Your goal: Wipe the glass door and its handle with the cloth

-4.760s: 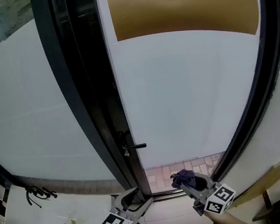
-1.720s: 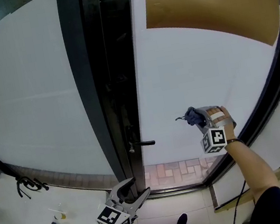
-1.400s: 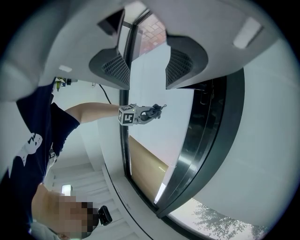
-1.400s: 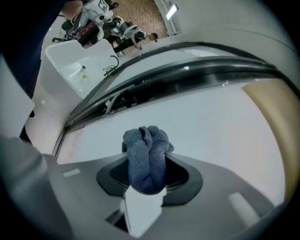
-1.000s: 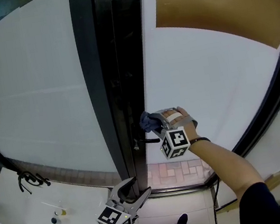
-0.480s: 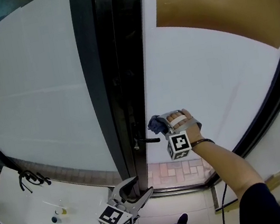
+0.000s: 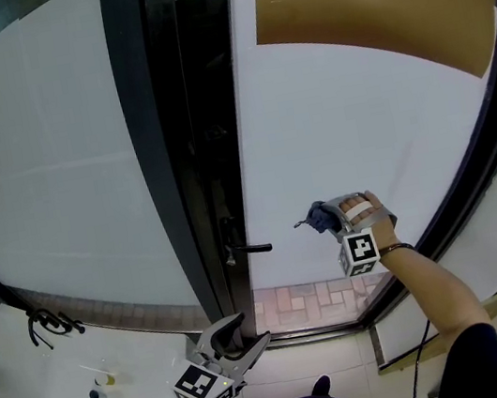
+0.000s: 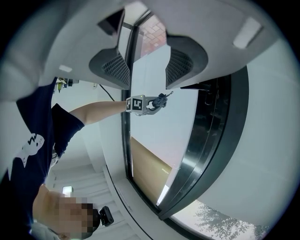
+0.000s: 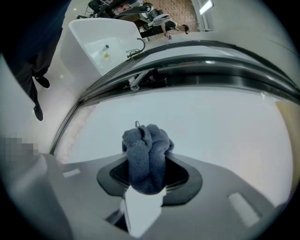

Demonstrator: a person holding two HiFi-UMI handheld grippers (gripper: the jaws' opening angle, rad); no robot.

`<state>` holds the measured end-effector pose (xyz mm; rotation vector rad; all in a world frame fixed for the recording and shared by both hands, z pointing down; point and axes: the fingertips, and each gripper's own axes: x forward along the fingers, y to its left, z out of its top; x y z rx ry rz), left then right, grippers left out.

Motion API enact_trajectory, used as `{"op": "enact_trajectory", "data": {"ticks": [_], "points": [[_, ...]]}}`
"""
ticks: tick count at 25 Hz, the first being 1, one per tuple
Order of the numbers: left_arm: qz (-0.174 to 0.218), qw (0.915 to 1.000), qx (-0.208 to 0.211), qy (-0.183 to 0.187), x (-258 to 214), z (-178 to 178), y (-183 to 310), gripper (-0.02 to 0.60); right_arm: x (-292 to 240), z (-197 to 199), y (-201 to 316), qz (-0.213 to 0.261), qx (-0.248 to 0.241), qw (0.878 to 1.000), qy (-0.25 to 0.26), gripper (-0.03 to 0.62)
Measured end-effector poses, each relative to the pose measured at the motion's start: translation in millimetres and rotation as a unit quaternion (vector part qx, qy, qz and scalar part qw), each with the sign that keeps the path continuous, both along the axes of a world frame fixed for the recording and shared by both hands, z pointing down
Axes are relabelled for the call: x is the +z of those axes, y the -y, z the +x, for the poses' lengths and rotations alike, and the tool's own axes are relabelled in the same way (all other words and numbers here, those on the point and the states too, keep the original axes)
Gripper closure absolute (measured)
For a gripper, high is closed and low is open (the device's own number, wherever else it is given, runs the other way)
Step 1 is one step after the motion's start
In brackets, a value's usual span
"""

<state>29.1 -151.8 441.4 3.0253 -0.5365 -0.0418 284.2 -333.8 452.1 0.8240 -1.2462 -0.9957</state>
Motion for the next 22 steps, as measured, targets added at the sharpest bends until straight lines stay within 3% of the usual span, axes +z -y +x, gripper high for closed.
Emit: {"op": "enact_trajectory", "data": {"ticks": [5, 9, 12, 16, 22], "points": [[-0.002, 1.0, 0.005, 0.0, 3, 2, 2, 0.344, -3, 45, -15, -0.002, 0.039, 0.999, -0.005, 0.444], [-0.002, 1.0, 0.006, -0.001, 1, 1, 3, 0.344, -10, 48, -19, -0.004, 0.063, 0.997, 0.052, 0.444], [-0.003, 1.0, 0.005, 0.001, 0, -1, 5, 0.344, -24, 10, -18, -0.003, 0.037, 0.992, 0.117, 0.444], [0.003, 1.0, 0.008, -0.001, -2, 1, 6, 0.344, -42, -69, -8, 0.001, -0.03, 0.986, 0.166, 0.443], [0.012, 0.9999, 0.008, -0.001, -8, 2, 4, 0.344, -42, -177, 17, -0.035, -0.09, 0.964, 0.246, 0.442]]}}
